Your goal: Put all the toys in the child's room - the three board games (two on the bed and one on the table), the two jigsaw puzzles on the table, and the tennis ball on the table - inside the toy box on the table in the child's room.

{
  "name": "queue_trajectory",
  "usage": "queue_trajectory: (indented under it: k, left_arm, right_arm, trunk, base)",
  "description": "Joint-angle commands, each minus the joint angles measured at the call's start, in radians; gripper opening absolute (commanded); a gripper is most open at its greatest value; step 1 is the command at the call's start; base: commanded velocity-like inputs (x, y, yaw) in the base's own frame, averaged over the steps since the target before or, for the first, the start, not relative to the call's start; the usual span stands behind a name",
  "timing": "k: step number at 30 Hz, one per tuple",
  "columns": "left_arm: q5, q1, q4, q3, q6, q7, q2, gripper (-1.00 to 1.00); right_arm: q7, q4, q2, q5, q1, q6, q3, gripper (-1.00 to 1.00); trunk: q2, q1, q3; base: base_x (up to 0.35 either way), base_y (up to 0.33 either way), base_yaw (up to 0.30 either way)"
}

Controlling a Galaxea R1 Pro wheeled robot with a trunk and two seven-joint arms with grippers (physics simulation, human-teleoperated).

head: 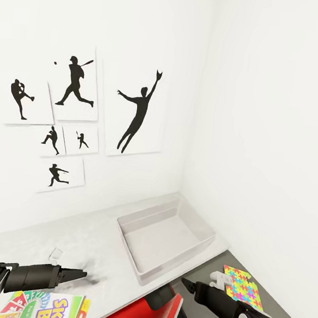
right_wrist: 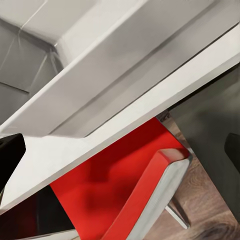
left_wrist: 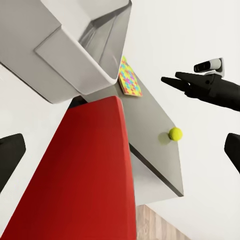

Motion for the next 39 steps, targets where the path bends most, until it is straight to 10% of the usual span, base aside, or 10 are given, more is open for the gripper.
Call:
queue_trajectory:
  k: [1, 13, 26, 32, 39]
  left_arm:
    - [0.0, -0.001, 0.0, 0.0, 0.01, -0.004, 0.0, 1.0]
    - [-0.006, -0.017, -0.072, -0.005, 0.088, 0.037, -0.035, 1.0]
    - [-0.008, -0.2, -0.106, -0.024, 0.163, 0.669, -0.3, 1.0]
    - [-0.001, -0.256, -0.049, -0.047, 0.137, 0.859, -0.345, 1.0]
    - [0.0, -0.277, 0.036, -0.049, 0.065, 0.896, -0.349, 1.0]
  right_arm:
    - [0.007, -0.001, 0.001, 0.003, -0.001, 0.005, -0.003, 1.0]
    - [0.003, -0.005, 0.006, 0.003, -0.009, 0.024, -0.011, 1.0]
    - [-0.193, -0.011, 0.022, -0.004, -0.146, 0.167, -0.006, 1.0]
    - [-0.223, -0.01, 0.023, -0.002, -0.219, 0.195, -0.007, 1.0]
    - [-0.226, -0.004, 0.023, -0.002, -0.242, 0.196, -0.006, 1.0]
  trunk:
    - [-0.002, 0.001, -0.002]
    - [-0.002, 0.001, -0.002]
    - [-0.002, 0.001, -0.002]
    - [-0.002, 0.001, -0.002]
    - [-0.002, 0.001, -0.002]
  base:
    - [0.0, 0.0, 0.0]
    - [0.0, 0.0, 0.0]
    - [0.0, 0.0, 0.0]
    - [0.0, 0.0, 0.0]
    - [0.0, 0.0, 0.0]
